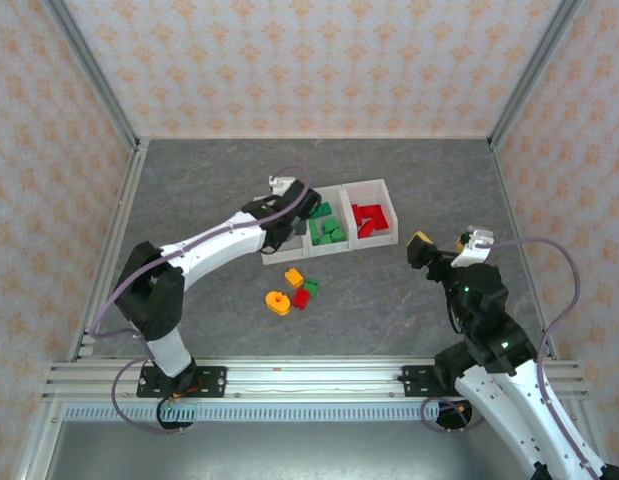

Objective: Sort the legos into containers by color
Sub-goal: Place the lego in the container.

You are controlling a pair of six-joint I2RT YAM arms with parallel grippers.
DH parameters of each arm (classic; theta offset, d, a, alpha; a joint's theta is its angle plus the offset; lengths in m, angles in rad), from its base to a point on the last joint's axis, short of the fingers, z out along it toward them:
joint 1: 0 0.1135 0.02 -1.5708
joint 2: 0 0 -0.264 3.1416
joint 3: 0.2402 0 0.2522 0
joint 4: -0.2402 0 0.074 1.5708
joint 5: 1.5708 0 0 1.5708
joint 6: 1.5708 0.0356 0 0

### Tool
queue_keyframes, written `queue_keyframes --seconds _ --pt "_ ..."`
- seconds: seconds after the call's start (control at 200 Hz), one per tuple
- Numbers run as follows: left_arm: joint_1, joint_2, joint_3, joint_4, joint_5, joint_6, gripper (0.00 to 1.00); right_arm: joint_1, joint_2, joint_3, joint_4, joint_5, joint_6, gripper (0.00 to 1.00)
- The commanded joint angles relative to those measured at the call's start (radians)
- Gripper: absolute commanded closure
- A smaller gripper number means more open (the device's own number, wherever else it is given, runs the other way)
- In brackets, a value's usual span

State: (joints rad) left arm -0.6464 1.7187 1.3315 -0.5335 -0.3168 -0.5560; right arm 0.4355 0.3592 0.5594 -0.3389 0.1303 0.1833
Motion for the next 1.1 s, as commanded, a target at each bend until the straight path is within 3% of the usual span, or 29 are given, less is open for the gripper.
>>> queue_keyframes --seconds 0.0,0.215,0.461,0.636,0.806,0.951,1.091 --pt "0.018 -0.016 0.006 -0.01 -0.01 0.022 0.52 -0.001 -0.002 -0.007 0.017 -0.006 0.007 0.0" --pt "0.051 0.028 -0.03 0.028 0.033 0.001 0.5 -0.001 -0.001 -0.006 0.016 -0.005 0.007 0.0" --pt "0.066 0.058 -0.062 0.06 0.06 -0.02 0.38 -0.001 0.0 -0.008 0.019 -0.018 0.003 0.0" --pt "0.07 0.04 -0.08 0.075 0.087 -0.011 0.22 -0.001 0.04 -0.015 0.038 -0.153 -0.019 0.0" --pt "0.066 -0.011 -0.133 0.079 0.114 -0.009 0.11 0.0 0.197 -0.009 0.045 -0.353 -0.019 0.0" --pt "0.051 -0.085 -0.198 0.076 0.133 -0.024 0.07 0.017 0.245 -0.013 0.05 -0.37 -0.008 0.0" --pt "-0.019 -0.153 -0.252 0.045 0.139 -0.065 0.06 0.025 0.258 -0.015 0.045 -0.384 0.004 0.0"
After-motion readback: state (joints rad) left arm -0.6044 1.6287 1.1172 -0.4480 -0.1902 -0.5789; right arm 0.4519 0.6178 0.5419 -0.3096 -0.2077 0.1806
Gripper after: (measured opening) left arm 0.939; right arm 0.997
